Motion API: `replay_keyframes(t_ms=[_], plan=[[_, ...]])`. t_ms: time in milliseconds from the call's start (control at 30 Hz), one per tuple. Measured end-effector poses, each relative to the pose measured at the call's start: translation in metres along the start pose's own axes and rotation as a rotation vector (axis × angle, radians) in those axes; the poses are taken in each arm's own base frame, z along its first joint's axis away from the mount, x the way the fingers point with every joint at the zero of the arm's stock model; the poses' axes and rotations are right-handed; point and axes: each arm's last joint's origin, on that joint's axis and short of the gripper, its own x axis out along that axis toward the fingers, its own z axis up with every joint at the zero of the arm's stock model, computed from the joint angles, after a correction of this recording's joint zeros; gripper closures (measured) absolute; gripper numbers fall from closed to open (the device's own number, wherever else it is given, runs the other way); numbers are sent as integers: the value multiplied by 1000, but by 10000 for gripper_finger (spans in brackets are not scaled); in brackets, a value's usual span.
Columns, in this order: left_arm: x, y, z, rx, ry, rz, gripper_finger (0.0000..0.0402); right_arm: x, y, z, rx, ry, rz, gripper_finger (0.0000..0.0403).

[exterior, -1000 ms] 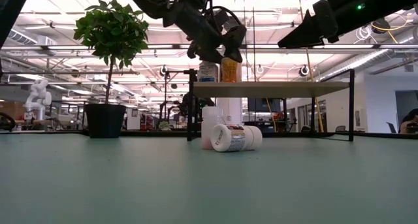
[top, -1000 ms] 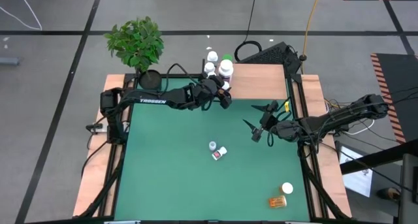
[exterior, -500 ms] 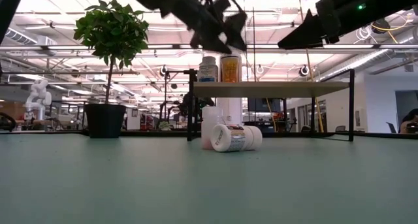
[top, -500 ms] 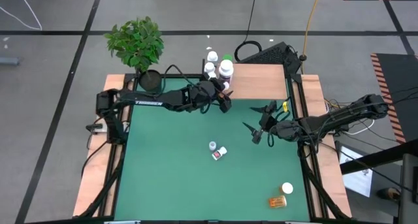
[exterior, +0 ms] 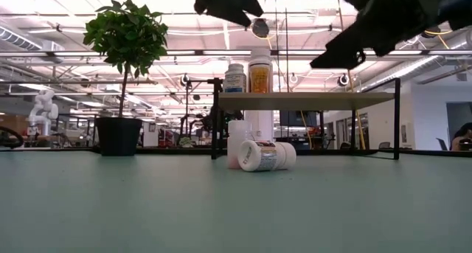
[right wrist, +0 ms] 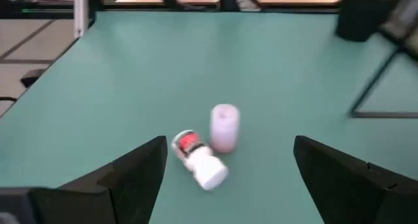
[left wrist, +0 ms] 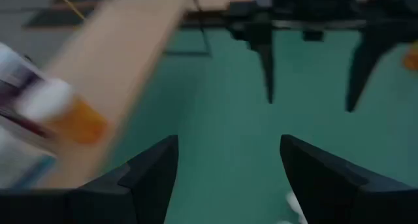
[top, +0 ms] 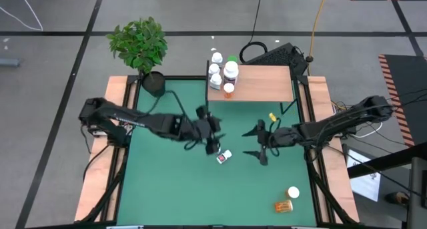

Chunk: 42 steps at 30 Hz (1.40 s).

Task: Pick and place medicine bottles onto shelf by color
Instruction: Put the white and black pill bottle on the shelf

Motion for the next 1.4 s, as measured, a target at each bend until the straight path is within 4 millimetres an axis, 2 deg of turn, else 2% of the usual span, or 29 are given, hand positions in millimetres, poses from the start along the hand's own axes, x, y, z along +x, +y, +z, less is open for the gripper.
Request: replay_keyframes(t_ms=[133, 267, 333, 467, 733, 867, 1100, 1267, 1400], plan=[[11, -33, -24, -2, 14, -54, 130, 24, 5, -12, 17, 26, 24, 74], [23, -53, -48, 7, 19, -84, 130, 48, 9, -25, 9, 27, 24, 74], [27, -56, -60, 5, 54, -82, 130, 58, 11, -34, -31, 35, 22, 74], [31, -55, -69, -33, 68, -73, 130, 77, 7, -48, -95, 31, 34, 74], [32, -53, -68, -46, 52, -70, 130, 101, -9, -69, -64, 71, 148, 74], [33, -53, -66, -54, 36, -75, 130, 112, -11, -75, -56, 102, 189, 82], [33, -53, -65, -74, 33, -96, 130, 125, -9, -81, -57, 132, 201, 135], [31, -56, -69, -96, 67, -105, 130, 121, -9, -78, -64, 155, 218, 200], [30, -59, -71, -165, 104, -180, 130, 113, -9, -73, -101, 189, 226, 254]])
